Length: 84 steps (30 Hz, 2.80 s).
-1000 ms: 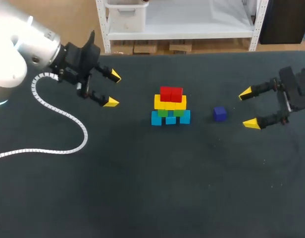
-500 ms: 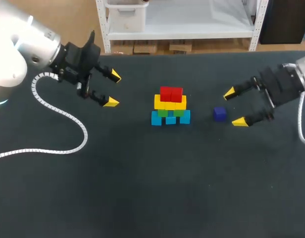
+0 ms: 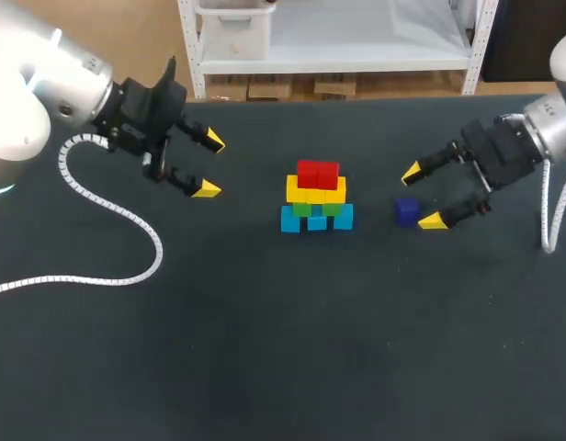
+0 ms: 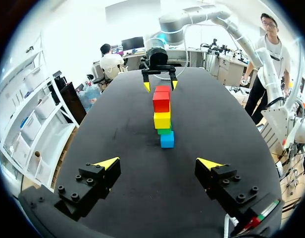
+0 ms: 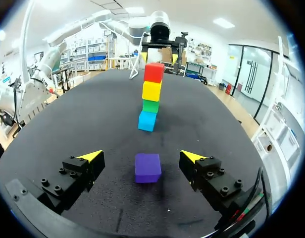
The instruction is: Place the blue cubes, place green cubes on the blue cubes, place the yellow cubes on the green cubes, then place the red cubes on the yellow cubes, and place purple cube on the red cubes.
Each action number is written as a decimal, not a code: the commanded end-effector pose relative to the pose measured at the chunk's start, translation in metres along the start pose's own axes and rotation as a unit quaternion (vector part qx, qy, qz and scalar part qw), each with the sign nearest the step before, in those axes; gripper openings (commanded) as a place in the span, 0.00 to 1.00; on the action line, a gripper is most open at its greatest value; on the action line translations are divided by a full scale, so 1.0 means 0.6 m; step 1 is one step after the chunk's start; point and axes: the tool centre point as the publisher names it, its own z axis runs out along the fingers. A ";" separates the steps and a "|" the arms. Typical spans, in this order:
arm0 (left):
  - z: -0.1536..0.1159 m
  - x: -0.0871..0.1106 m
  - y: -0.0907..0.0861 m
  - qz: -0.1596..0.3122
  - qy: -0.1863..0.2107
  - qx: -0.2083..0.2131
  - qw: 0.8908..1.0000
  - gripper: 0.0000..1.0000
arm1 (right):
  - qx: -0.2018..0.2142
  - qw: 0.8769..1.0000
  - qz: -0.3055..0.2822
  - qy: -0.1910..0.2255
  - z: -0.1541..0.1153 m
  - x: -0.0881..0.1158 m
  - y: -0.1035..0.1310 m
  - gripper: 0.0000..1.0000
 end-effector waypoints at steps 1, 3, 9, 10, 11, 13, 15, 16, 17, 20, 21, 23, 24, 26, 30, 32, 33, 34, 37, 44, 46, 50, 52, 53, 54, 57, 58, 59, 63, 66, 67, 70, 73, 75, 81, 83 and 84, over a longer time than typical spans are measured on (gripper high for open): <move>0.000 0.002 0.000 0.001 -0.001 0.000 1.000 1.00 | 0.003 1.000 0.001 -0.001 0.005 0.006 0.004 1.00; 0.000 0.002 0.000 0.001 -0.001 0.000 1.000 1.00 | 0.003 1.000 0.003 0.000 0.007 0.010 0.005 1.00; 0.000 0.002 0.000 0.001 -0.001 0.000 1.000 1.00 | 0.006 1.000 0.004 -0.001 0.014 0.018 -0.004 1.00; 0.000 0.002 0.000 0.001 -0.001 0.000 1.000 1.00 | 0.004 1.000 0.003 -0.001 0.017 0.018 -0.006 1.00; 0.000 0.002 0.000 0.001 -0.001 0.000 1.000 1.00 | 0.002 1.000 0.001 0.000 0.019 0.018 -0.008 1.00; 0.000 0.002 0.000 0.001 -0.001 0.000 1.000 1.00 | -0.001 1.000 -0.002 0.000 0.022 0.017 -0.014 1.00; 0.000 0.002 0.000 0.001 -0.001 0.000 1.000 1.00 | -0.006 1.000 -0.006 0.003 0.024 0.019 -0.020 1.00; 0.000 0.002 0.000 0.001 -0.001 0.000 1.000 1.00 | -0.006 1.000 -0.006 0.003 0.024 0.020 -0.023 1.00; 0.000 0.002 0.000 0.001 -0.001 0.000 1.000 1.00 | -0.008 1.000 -0.006 0.003 0.023 0.020 -0.026 1.00; 0.000 0.002 0.000 0.001 -0.001 0.000 1.000 1.00 | -0.006 1.000 -0.007 0.006 0.018 0.022 -0.035 0.85; 0.000 0.002 0.000 0.001 -0.001 0.000 1.000 1.00 | -0.005 1.000 -0.007 0.006 0.017 0.023 -0.036 0.75; 0.000 0.002 0.000 0.001 -0.001 0.000 1.000 1.00 | -0.005 1.000 -0.006 0.008 0.015 0.025 -0.037 0.62; 0.000 0.002 0.000 0.001 -0.001 0.000 1.000 1.00 | -0.005 1.000 -0.005 0.009 0.015 0.026 -0.037 0.48; 0.000 0.002 0.000 0.001 -0.001 0.000 1.000 1.00 | -0.007 1.000 -0.005 0.012 0.014 0.029 -0.038 0.48; 0.000 0.002 0.000 0.001 -0.001 0.000 1.000 1.00 | -0.014 1.000 -0.005 0.010 0.018 0.030 -0.034 0.46; 0.000 0.002 0.000 0.001 -0.001 0.000 1.000 1.00 | -0.018 1.000 -0.006 0.010 0.021 0.030 -0.031 0.42; 0.000 0.002 0.000 0.001 -0.001 0.000 1.000 1.00 | -0.022 1.000 -0.008 0.010 0.023 0.030 -0.029 0.39; 0.000 0.002 0.000 0.001 -0.001 0.000 1.000 1.00 | -0.023 1.000 -0.008 0.009 0.025 0.030 -0.027 0.35; 0.000 0.002 0.000 0.001 -0.001 0.000 1.000 1.00 | -0.025 1.000 -0.010 0.009 0.027 0.027 -0.023 0.00; 0.000 0.002 0.000 0.001 -0.001 0.000 1.000 1.00 | 0.054 0.998 0.029 0.011 -0.010 -0.033 -0.008 0.00; 0.000 0.002 0.000 0.001 -0.001 0.000 1.000 1.00 | 0.096 0.994 0.049 0.015 -0.028 -0.063 -0.001 0.00; 0.000 0.002 0.000 0.001 -0.001 0.000 1.000 1.00 | 0.175 0.980 0.098 0.004 -0.056 -0.121 0.015 0.00; 0.000 0.002 0.000 0.001 -0.001 0.000 1.000 1.00 | 0.195 0.976 0.098 0.000 -0.064 -0.151 0.020 0.00; 0.000 0.002 0.000 0.001 -0.001 0.000 1.000 1.00 | 0.205 0.973 0.102 0.000 -0.068 -0.163 0.021 0.00; 0.000 0.002 0.000 0.001 -0.001 0.000 1.000 1.00 | 0.209 0.972 0.103 0.000 -0.070 -0.175 0.021 0.00; 0.000 0.002 0.000 0.001 -0.001 0.000 1.000 1.00 | 0.227 0.969 0.098 -0.006 -0.072 -0.211 0.017 0.00; 0.000 0.002 0.000 0.001 -0.001 0.000 1.000 1.00 | 0.233 0.968 0.096 -0.009 -0.071 -0.221 0.015 0.00; 0.000 0.002 0.000 0.001 -0.001 0.000 1.000 1.00 | 0.236 0.967 0.098 -0.009 -0.070 -0.229 0.011 0.00; 0.000 0.002 0.000 0.001 -0.001 0.000 1.000 1.00 | 0.239 0.966 0.093 -0.021 -0.055 -0.264 0.001 0.00; 0.000 0.002 0.000 0.001 -0.001 0.000 1.000 1.00 | 0.230 0.969 0.086 -0.027 -0.038 -0.286 -0.004 0.00; 0.000 0.002 0.000 0.001 -0.001 0.000 1.000 1.00 | 0.227 0.970 0.081 -0.026 -0.031 -0.293 -0.004 0.00; 0.000 0.002 0.000 0.001 -0.001 0.000 1.000 1.00 | 0.218 0.973 0.079 -0.026 -0.010 -0.303 -0.005 0.00; 0.000 0.002 0.000 0.001 -0.001 0.000 1.000 1.00 | 0.209 0.975 0.077 -0.024 0.009 -0.307 -0.005 0.00; 0.000 0.002 0.000 0.001 -0.001 0.000 1.000 1.00 | 0.203 0.976 0.075 -0.021 0.020 -0.305 -0.007 0.00; 0.000 0.002 0.000 0.001 -0.001 0.000 1.000 1.00 | 0.178 0.982 0.063 -0.009 0.046 -0.296 -0.017 0.00; 0.000 0.002 0.000 0.001 -0.001 0.000 1.000 1.00 | 0.174 0.983 0.058 -0.004 0.051 -0.292 -0.021 0.00; 0.000 0.002 0.000 0.001 -0.001 0.000 1.000 1.00 | 0.173 0.983 0.057 -0.001 0.053 -0.290 -0.023 0.00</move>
